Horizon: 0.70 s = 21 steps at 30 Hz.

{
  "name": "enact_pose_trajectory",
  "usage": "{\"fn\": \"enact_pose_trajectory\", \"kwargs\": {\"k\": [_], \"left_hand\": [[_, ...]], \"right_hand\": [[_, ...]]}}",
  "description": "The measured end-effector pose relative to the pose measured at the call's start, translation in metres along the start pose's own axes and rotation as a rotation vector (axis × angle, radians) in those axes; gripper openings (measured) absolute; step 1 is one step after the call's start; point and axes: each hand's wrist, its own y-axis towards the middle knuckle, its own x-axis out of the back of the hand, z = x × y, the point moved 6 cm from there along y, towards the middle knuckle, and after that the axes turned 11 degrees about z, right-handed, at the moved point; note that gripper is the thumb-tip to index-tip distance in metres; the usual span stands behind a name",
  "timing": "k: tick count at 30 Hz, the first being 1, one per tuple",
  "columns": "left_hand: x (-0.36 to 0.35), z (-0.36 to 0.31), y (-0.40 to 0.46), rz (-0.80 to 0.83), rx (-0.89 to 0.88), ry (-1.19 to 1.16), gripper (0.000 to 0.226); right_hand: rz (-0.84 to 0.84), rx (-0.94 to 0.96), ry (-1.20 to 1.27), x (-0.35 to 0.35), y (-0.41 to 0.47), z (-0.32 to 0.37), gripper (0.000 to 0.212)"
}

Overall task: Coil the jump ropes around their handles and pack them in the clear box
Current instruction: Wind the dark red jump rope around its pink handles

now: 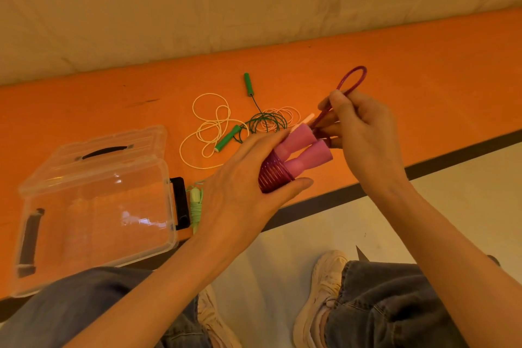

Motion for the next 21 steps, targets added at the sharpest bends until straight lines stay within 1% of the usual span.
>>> {"fn": "enact_pose_trajectory", "kwargs": {"k": [3,6,7,9,10,13,17,18,21], "left_hand": [[-0.002,0.005,0.0,-0.012,0.032,-0.11,0.063],[-0.001,0.008,0.004,-0.025,0.049,-0.18,0.062],[-0.002,0.008,0.006,-0.019,0.05,-0.197,0.063],[-0.005,0.005,0.008,0.026,0.051,-0.229,0.064],[-0.007,0.003,0.009,0.058,0.051,-0.251,0.066],[-0.01,-0.001,0.007,0.139,0.045,-0.353,0.064],[-0.001,-0.007,0.009,0.195,0.081,-0.449,0.048],[0.002,-0.008,0.011,0.206,0.096,-0.473,0.046],[0.013,-0.009,0.014,0.243,0.141,-0.552,0.045]], "right_hand": [[0.116,0.019,-0.051,-0.012,-0.002,-0.003,0.027],[0.217,0.016,-0.039,-0.02,-0.005,-0.004,0.038],[0.238,0.022,-0.041,-0.021,-0.006,-0.003,0.035],[0.24,0.051,-0.041,-0.018,-0.007,-0.001,0.021],[0.23,0.054,-0.025,-0.016,-0.007,0.0,0.018],[0.233,0.025,0.013,-0.011,-0.007,-0.001,0.017],[0.217,0.019,0.013,-0.008,-0.008,0.007,0.033],[0.215,0.024,0.024,-0.008,-0.008,0.01,0.032],[0.209,0.034,0.069,-0.009,-0.009,0.015,0.021]]}}
